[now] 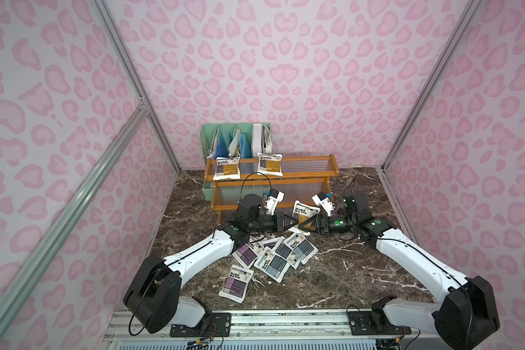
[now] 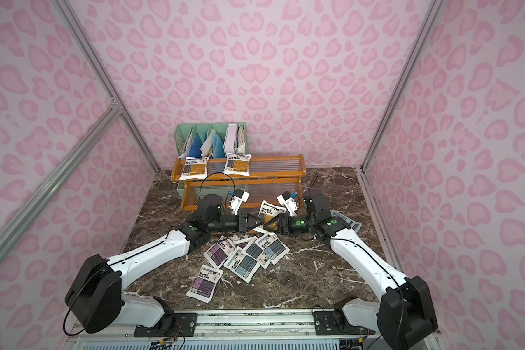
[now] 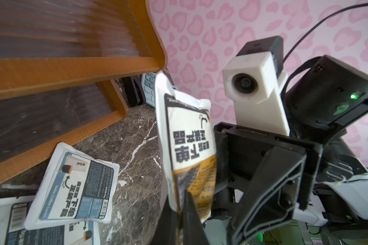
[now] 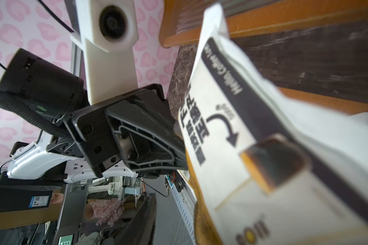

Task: Place the bagged coffee beans on the shelf by color
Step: Pick up the bagged coffee beans at the center of the board.

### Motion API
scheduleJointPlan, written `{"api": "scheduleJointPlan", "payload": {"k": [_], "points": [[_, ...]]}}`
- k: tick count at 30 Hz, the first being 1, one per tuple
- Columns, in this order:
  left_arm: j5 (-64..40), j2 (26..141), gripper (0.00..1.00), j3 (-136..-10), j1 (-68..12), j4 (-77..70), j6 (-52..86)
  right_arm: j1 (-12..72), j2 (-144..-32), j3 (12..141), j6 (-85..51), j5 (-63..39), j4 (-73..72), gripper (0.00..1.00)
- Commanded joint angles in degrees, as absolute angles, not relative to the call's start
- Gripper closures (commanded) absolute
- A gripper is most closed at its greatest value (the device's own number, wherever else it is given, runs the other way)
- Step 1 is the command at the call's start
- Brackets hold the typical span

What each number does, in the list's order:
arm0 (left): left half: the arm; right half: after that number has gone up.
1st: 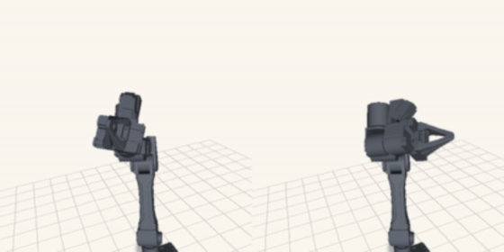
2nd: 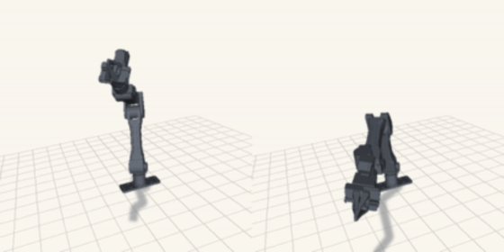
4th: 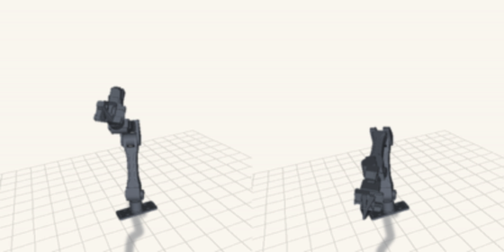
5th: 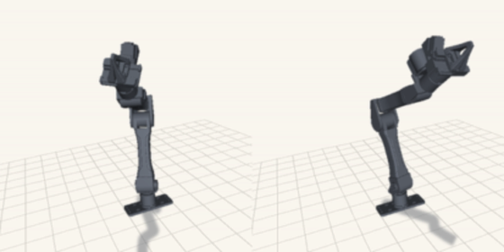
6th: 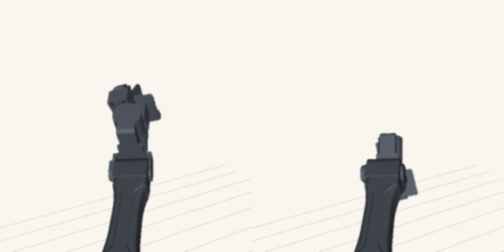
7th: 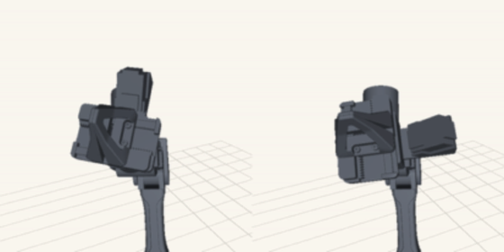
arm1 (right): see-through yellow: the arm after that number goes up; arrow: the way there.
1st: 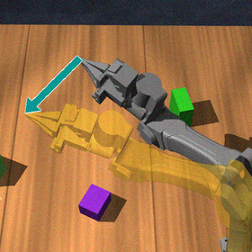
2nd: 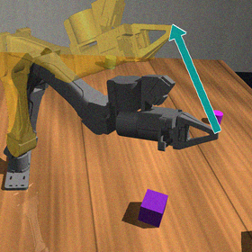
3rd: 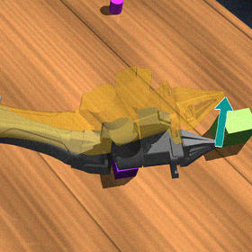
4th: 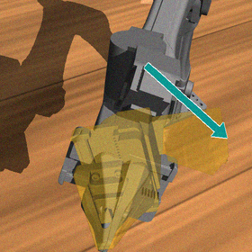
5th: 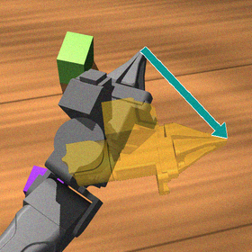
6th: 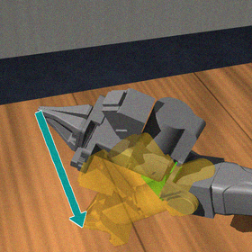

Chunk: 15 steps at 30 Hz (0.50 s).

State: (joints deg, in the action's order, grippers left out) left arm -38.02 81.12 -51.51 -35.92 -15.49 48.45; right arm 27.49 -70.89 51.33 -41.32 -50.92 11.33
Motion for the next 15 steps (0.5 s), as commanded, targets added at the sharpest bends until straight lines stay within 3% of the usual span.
{"api": "scheduleJointPlan", "payload": {"k": [1, 8, 15], "points": [[-35.99, 80.17, 1.00, -51.96, -35.86, -24.44, 52.92, 28.03, -70.05, 50.07, -44.21, -50.45, 5.72, 0.50], [-37.51, 83.58, 1.00, -51.99, -35.39, -38.39, 62.44, 27.73, -68.54, 50.53, -45.55, -47.13, 2.66, 0.62], [-37.35, 83.57, 1.00, -49.75, -34.96, -40.22, 63.37, 23.96, -64.99, 49.07, -50.24, -45.31, -3.15, 0.60]]}}
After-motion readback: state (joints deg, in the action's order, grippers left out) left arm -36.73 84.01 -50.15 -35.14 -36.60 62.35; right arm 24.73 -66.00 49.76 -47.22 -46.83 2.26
